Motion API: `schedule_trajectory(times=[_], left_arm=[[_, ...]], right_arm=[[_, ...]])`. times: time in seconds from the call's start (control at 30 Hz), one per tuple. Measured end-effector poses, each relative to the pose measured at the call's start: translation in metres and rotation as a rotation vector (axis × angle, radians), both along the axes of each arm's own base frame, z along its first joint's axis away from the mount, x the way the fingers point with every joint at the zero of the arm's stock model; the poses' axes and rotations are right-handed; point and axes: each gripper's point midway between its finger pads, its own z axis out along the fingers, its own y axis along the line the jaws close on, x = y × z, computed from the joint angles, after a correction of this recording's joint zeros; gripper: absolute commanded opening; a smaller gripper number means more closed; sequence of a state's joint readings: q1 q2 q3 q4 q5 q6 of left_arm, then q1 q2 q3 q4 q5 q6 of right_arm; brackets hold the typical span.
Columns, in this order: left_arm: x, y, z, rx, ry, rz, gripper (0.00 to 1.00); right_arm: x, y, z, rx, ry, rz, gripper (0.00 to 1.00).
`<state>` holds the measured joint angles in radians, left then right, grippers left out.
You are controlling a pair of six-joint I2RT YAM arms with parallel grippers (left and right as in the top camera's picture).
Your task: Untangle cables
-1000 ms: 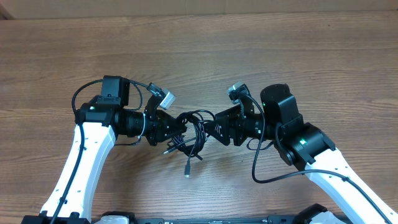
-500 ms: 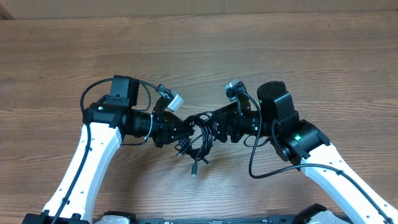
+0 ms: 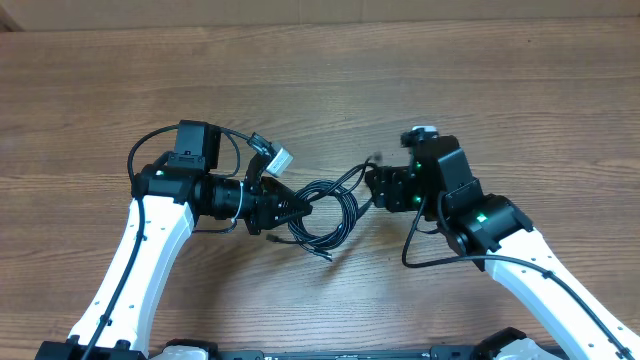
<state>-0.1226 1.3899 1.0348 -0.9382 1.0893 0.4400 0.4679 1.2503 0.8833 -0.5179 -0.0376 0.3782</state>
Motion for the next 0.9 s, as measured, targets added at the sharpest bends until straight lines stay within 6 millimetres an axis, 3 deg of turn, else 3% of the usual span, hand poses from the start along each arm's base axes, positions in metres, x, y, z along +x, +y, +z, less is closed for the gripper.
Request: schedule_trajectory(times=[0.17, 0.33, 0.67, 0.9], left_arm=[[0.003, 0.0, 0.0, 0.0, -0.02, 0.001, 0.04], [0.007, 0.005, -0.008, 0.056, -0.033, 0.018, 0.04], [0.021, 0.019, -0.027, 0.199, -0.079, 0.066, 0.04], [0.039, 0.048, -0.052, 0.429, -0.128, 0.149, 0.04]], right_arm=[[0.006, -0.029, -0.007, -0.058, 0.016, -0.11, 0.83], [0.006, -0.042, -0.013, -0.09, 0.04, -0.16, 0.93], [0.007, -0.036, -0.01, -0.032, 0.049, -0.177, 1.0], [0.001, -0.03, -0.013, -0.002, 0.082, -0.162, 1.0]])
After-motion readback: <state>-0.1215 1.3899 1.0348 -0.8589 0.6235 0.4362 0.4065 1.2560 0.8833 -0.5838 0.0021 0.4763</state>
